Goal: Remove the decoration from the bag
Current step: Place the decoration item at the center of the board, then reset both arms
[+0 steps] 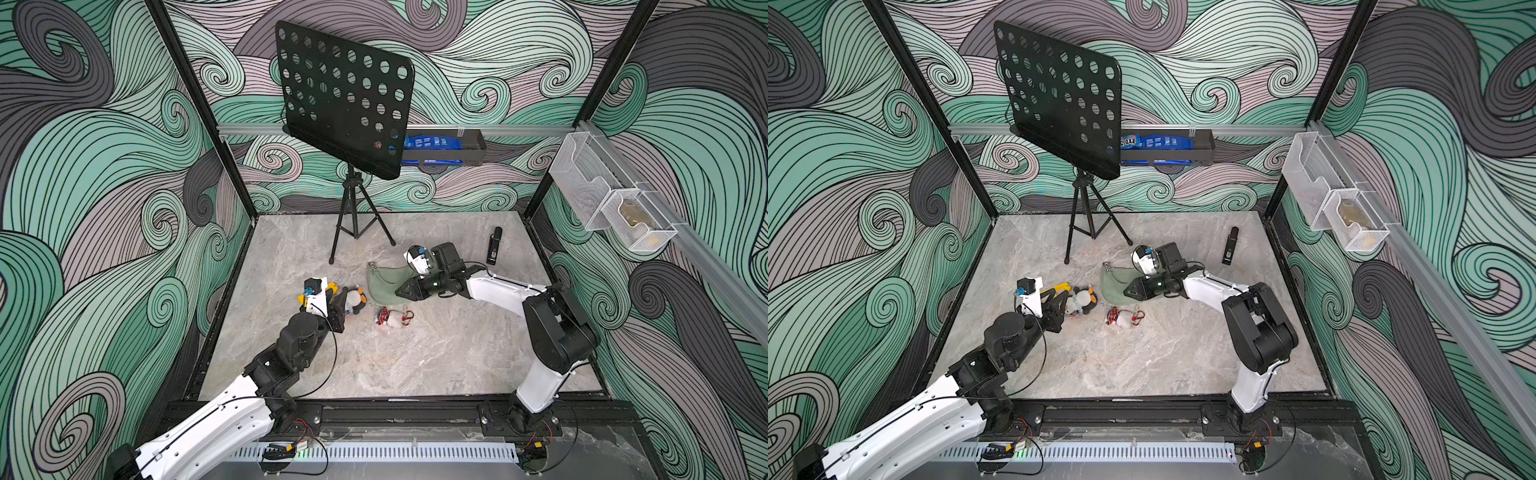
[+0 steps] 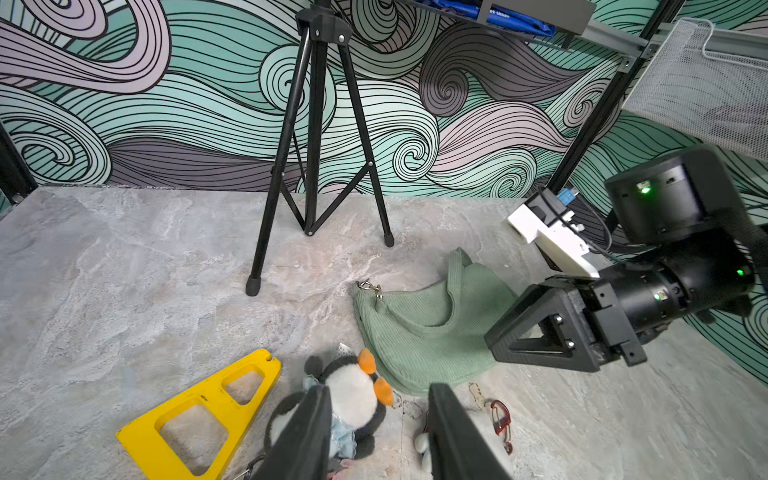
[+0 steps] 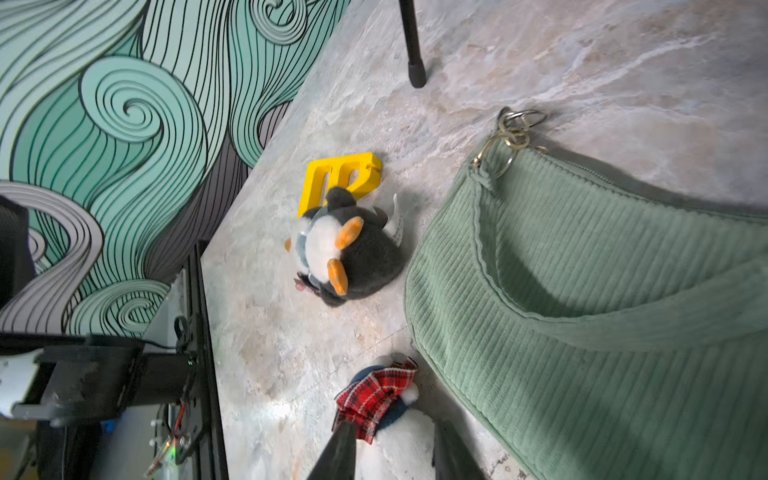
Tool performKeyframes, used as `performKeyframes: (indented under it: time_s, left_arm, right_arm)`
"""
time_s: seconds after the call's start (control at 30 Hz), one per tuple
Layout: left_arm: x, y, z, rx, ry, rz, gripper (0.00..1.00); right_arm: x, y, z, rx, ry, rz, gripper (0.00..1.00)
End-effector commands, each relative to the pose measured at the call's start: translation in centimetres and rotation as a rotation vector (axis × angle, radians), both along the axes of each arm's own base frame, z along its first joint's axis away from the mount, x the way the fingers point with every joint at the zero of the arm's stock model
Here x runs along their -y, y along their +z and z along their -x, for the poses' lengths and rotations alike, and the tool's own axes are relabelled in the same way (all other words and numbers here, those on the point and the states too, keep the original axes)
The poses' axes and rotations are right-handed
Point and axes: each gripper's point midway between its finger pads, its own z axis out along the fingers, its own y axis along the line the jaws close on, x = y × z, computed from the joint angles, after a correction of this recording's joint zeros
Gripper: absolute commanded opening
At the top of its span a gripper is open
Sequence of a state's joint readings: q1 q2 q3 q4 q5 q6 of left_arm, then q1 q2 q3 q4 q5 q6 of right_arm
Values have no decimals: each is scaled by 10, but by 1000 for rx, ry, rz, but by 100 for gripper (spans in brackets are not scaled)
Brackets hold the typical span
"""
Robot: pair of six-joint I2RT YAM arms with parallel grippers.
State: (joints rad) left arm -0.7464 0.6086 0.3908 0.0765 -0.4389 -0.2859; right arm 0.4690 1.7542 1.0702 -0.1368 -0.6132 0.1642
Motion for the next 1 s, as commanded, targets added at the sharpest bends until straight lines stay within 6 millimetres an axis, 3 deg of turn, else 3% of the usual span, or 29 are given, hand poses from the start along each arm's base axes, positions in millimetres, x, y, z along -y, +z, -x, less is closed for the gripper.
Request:
performKeyframes:
  time_s: [0.0, 0.13, 0.27, 0.37, 0.53, 0.67, 0.83, 0.97]
  left_arm:
    - [-5, 14, -8, 62, 44, -13, 41]
    - [-12, 18, -18, 99, 112, -60, 41]
    - [-26, 21, -33, 134, 235, -147, 43]
    - [-40, 23, -46, 136, 325, -208, 54]
    - [-77, 14, -70, 87, 468, -261, 70]
    - [-101, -2, -86, 45, 533, -343, 91]
    - [-129, -42, -103, -34, 588, -422, 96]
    - [-139, -63, -109, -37, 604, -498, 99]
  right_arm:
    - [8, 29, -16, 89, -47, 13, 40]
    - [19, 53, -32, 179, -127, 22, 41]
    - [44, 93, -53, 316, -279, 21, 45]
    - [74, 114, -66, 419, -421, 24, 50]
    - [147, 132, -73, 603, -736, 52, 64]
    - [199, 122, -62, 747, -915, 106, 77]
    - [252, 92, -45, 873, -1046, 218, 82]
    - [271, 74, -40, 916, -1076, 262, 84]
